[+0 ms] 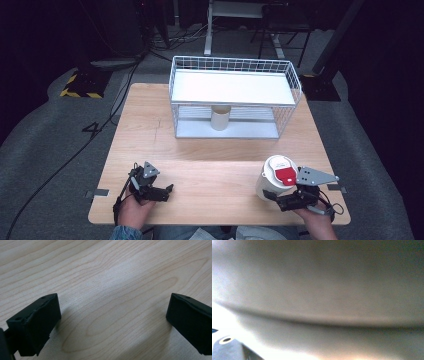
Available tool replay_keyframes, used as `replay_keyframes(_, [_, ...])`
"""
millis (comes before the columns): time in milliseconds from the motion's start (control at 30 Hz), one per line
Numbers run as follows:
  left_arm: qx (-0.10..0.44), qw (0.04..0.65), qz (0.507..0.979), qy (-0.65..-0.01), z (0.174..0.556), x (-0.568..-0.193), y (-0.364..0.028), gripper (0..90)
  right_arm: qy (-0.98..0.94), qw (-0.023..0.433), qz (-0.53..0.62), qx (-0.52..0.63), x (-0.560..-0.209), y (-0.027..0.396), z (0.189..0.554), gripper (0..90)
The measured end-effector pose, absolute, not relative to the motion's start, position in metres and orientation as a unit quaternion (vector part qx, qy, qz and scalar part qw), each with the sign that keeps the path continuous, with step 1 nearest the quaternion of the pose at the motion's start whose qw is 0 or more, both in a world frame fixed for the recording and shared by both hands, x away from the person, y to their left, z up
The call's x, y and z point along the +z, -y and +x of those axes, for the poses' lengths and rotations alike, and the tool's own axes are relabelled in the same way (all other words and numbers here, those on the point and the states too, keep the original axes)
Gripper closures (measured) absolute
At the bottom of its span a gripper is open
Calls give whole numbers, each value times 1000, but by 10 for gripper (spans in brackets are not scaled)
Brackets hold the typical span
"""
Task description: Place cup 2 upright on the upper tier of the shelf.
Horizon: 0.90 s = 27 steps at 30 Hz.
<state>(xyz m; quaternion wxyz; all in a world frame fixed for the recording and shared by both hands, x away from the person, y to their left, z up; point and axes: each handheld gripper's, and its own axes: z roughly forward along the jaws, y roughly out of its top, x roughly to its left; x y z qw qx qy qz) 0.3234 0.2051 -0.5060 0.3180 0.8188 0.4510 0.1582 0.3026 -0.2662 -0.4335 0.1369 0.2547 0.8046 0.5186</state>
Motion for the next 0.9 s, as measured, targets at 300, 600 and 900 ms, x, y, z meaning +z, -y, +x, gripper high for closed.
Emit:
replay_keyframes(300, [159,318,819,-451,324,-506,-205,1,-804,151,252,517,-417,267,313,108])
replay_keyframes(600, [158,317,818,-453,325,-506,-205,2,-802,160,252,517,-397,268,324,108])
replay_keyframes(900, [161,317,817,-454,326,-506,-205,3,-803,172,246,515,-375,266,337,108])
